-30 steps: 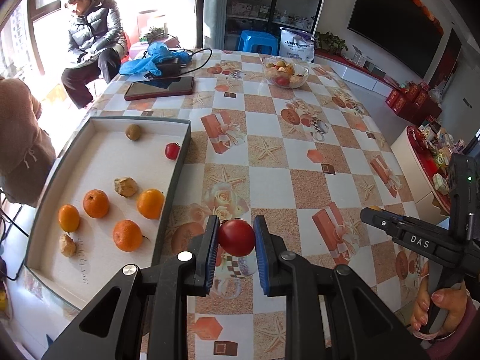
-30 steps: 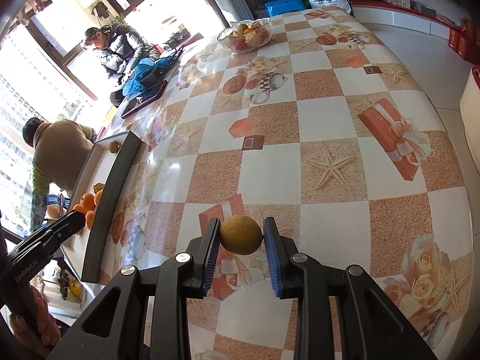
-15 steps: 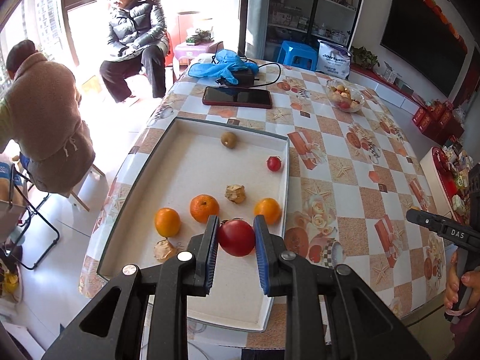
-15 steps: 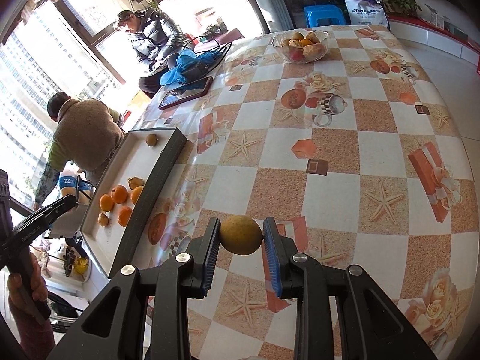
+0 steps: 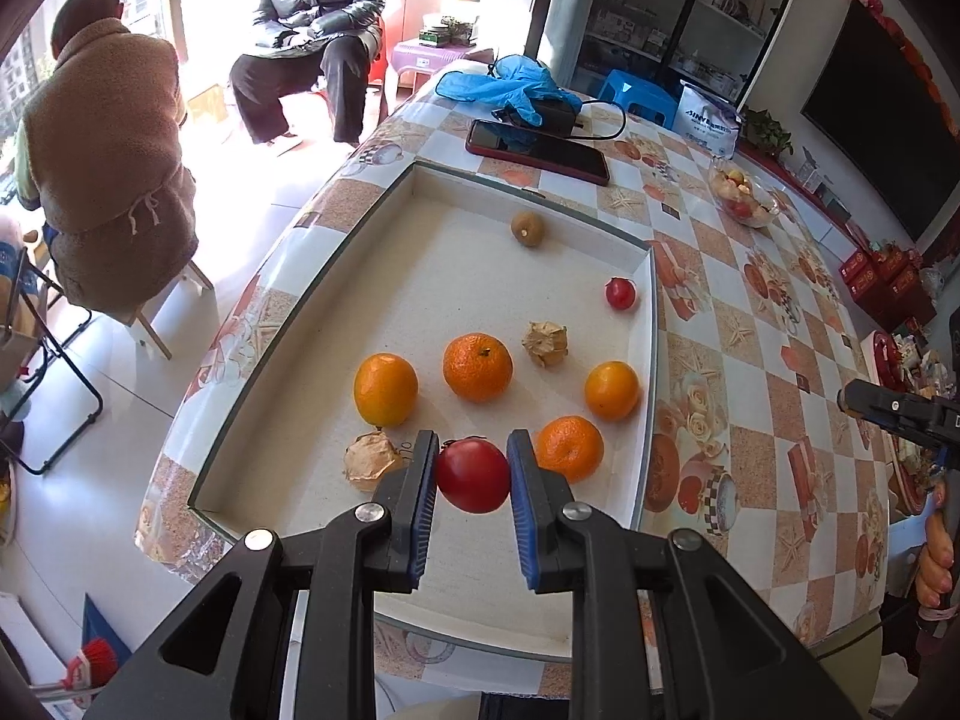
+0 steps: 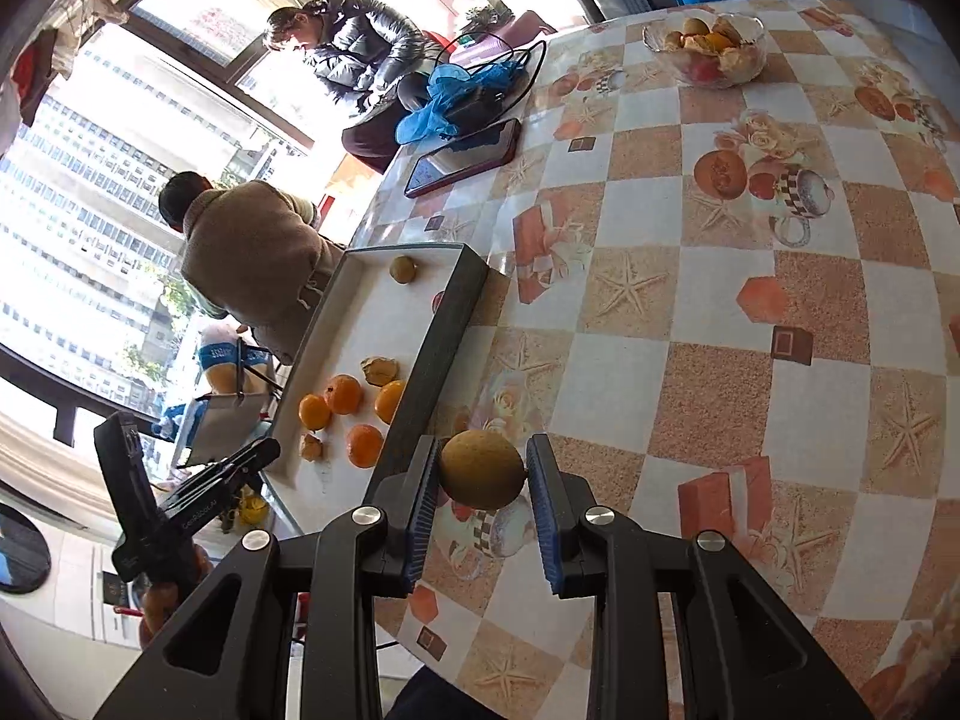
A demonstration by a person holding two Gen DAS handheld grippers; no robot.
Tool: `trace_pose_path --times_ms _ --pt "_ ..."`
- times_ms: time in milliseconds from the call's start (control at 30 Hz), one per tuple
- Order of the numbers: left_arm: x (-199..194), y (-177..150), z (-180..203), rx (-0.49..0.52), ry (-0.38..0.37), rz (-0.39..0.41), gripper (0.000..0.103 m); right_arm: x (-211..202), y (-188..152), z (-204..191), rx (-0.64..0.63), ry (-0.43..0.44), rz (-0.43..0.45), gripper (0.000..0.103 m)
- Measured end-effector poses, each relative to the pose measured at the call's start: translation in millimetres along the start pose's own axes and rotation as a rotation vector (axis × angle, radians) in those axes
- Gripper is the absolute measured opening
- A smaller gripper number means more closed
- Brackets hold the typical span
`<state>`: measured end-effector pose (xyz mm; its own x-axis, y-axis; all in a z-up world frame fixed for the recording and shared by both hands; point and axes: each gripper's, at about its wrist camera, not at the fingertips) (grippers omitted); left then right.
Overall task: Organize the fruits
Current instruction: 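Carry the tomato over the white tray with the left tool while the right tool carries the yellow fruit there, then open the left tool to drop the tomato while the right tool releases the yellow fruit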
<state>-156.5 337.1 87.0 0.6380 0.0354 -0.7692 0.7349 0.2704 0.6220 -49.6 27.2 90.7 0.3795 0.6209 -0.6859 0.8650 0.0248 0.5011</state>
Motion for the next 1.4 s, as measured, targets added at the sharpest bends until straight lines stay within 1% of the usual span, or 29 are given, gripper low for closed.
trace_pose_path --times_ms 133,200,333,400,500,633,1067,1267,1400 --pt "10 -5 7 0.046 0.073 0.006 0.026 29 8 -50 -0.184 -0.082 -0.014 0.031" --pt "15 -8 10 0.062 0.108 0.014 0.026 46 8 -74 -0.258 -0.080 -0.026 0.031" --pt "23 -14 17 0.098 0.145 0.026 0.026 74 -2 -111 -0.376 -0.075 -0.048 0.031" --pt "27 -16 21 0.127 0.161 0.028 0.026 85 -8 -123 -0.422 -0.079 -0.058 0.031" --pt "32 -18 23 0.133 0.153 0.018 0.026 95 -14 -132 -0.470 -0.084 -0.067 0.031" --pt "37 -17 21 0.118 0.148 0.007 0.026 102 -17 -134 -0.488 -0.097 -0.077 0.031" --pt "45 -17 20 0.115 0.146 -0.014 0.026 111 -14 -128 -0.471 -0.111 -0.094 0.031" --pt "56 -16 14 0.079 0.131 -0.057 0.026 124 -13 -133 -0.480 -0.111 -0.117 0.031" --pt "64 -15 10 0.069 0.137 -0.085 0.026 138 -12 -139 -0.502 -0.119 -0.142 0.031"
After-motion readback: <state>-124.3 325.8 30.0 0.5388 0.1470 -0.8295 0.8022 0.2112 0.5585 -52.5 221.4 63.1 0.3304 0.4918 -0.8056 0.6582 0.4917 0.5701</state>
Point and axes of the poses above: each gripper's, at about its wrist camera, not at the fingertips, and x roughly the way its jaws point, z to its right, y to its top, and after that the axes turned 10 degrees about z, right-handed
